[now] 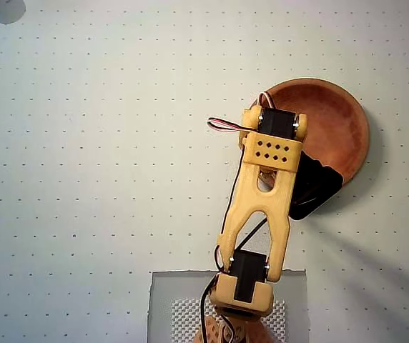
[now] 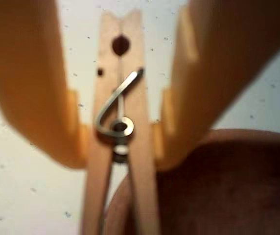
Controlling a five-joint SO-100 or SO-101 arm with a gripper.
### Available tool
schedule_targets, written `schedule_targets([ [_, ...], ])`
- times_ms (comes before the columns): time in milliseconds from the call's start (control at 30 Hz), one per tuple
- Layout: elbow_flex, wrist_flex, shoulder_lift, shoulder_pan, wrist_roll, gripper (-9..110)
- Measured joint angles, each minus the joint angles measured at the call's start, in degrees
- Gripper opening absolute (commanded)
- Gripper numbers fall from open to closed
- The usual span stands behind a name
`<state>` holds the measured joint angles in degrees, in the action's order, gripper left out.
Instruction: Grasp a clothespin and put it in the bowl.
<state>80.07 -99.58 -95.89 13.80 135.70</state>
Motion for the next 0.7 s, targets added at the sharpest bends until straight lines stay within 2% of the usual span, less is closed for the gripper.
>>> schedule_targets([
  [267, 0.0, 0.0, 0.0, 2.2, -0.3, -3],
  [700, -3.5, 0.0, 1.0, 4.0, -14.4, -3],
])
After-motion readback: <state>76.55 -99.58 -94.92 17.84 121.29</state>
